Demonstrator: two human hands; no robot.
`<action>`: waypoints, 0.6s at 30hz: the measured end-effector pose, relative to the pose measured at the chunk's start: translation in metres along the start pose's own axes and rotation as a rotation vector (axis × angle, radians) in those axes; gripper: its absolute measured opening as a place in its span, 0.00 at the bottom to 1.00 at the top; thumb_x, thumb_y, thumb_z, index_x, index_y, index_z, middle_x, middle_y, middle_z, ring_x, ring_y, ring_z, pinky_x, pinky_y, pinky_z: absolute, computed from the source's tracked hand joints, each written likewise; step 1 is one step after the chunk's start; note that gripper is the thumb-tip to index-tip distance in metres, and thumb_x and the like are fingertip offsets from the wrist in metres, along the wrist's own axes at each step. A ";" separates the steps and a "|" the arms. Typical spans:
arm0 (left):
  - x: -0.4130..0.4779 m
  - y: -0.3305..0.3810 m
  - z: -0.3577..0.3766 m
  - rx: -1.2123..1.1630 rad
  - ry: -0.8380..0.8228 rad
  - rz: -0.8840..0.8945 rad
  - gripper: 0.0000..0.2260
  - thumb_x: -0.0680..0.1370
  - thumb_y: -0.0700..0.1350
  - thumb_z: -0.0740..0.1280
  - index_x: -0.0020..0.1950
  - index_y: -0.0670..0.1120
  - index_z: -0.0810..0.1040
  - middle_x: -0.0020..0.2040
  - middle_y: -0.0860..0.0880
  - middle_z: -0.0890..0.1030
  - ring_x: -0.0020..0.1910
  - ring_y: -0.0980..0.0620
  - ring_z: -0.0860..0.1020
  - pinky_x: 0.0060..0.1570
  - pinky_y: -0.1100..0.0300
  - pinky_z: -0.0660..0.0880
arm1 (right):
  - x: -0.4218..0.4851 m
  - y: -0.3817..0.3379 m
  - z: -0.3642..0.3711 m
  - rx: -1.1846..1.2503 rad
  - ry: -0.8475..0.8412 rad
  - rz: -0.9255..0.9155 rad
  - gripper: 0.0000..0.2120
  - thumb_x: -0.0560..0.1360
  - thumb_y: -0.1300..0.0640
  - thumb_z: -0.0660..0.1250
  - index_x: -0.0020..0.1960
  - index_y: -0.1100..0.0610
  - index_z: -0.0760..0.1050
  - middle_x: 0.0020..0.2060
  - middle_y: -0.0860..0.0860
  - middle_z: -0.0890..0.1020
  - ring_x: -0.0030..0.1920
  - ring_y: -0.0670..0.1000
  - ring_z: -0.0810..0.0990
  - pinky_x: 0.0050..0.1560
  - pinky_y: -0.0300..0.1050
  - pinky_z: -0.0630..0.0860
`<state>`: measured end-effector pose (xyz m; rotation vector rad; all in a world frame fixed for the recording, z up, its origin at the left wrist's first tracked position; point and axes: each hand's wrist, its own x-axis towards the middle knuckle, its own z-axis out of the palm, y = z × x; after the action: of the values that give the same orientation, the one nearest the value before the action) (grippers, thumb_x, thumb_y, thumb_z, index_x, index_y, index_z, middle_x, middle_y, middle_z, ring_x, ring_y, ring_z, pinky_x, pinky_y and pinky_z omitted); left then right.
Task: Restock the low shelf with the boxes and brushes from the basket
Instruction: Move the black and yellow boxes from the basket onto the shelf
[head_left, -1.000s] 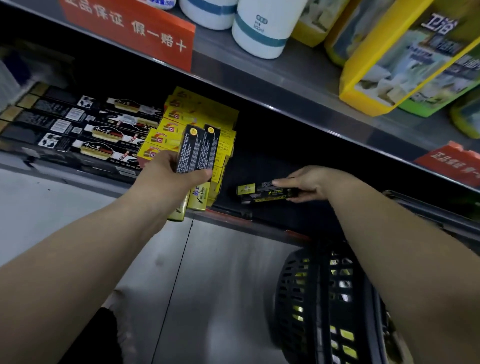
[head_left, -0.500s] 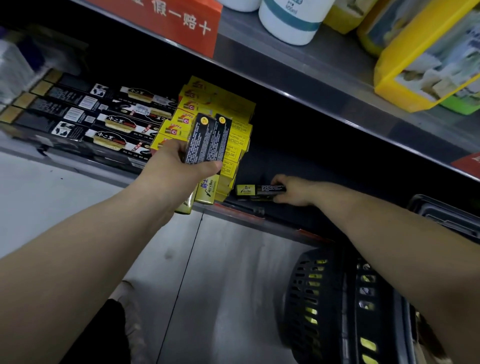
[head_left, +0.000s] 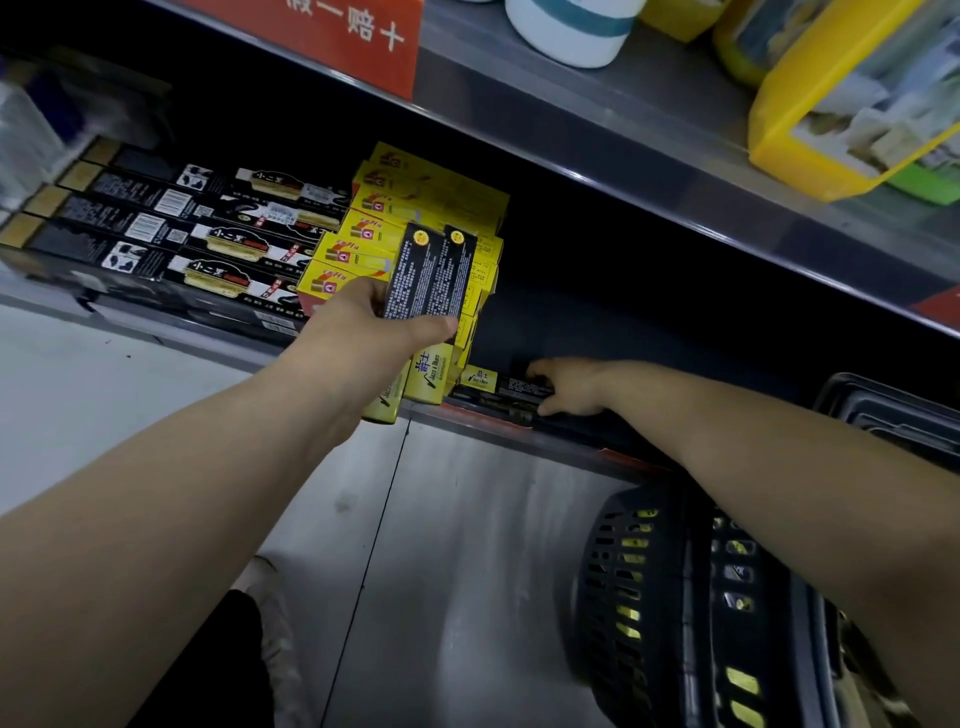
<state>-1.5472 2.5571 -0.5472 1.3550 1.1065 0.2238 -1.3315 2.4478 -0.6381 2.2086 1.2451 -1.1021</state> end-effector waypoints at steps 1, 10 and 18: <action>0.000 0.000 0.001 -0.002 -0.006 -0.007 0.16 0.71 0.52 0.72 0.54 0.51 0.72 0.43 0.56 0.78 0.41 0.60 0.74 0.33 0.64 0.65 | -0.001 0.000 0.000 0.005 -0.005 0.006 0.29 0.76 0.57 0.66 0.74 0.55 0.59 0.67 0.55 0.71 0.64 0.56 0.71 0.56 0.41 0.67; -0.002 0.000 0.004 -0.009 -0.042 -0.044 0.23 0.69 0.54 0.73 0.61 0.50 0.71 0.42 0.57 0.74 0.38 0.63 0.69 0.32 0.66 0.62 | -0.029 -0.016 -0.028 -0.047 0.026 0.019 0.42 0.71 0.58 0.73 0.76 0.55 0.51 0.70 0.56 0.68 0.64 0.55 0.71 0.59 0.43 0.71; -0.015 0.009 0.003 0.023 -0.219 -0.064 0.35 0.53 0.62 0.76 0.57 0.51 0.76 0.51 0.50 0.82 0.51 0.53 0.80 0.51 0.54 0.76 | -0.097 -0.051 -0.064 1.293 -0.035 -0.445 0.29 0.70 0.59 0.71 0.68 0.51 0.64 0.52 0.52 0.81 0.50 0.50 0.83 0.50 0.40 0.79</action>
<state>-1.5488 2.5465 -0.5326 1.3277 0.9689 0.0156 -1.3748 2.4632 -0.5199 2.6866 1.1520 -2.6684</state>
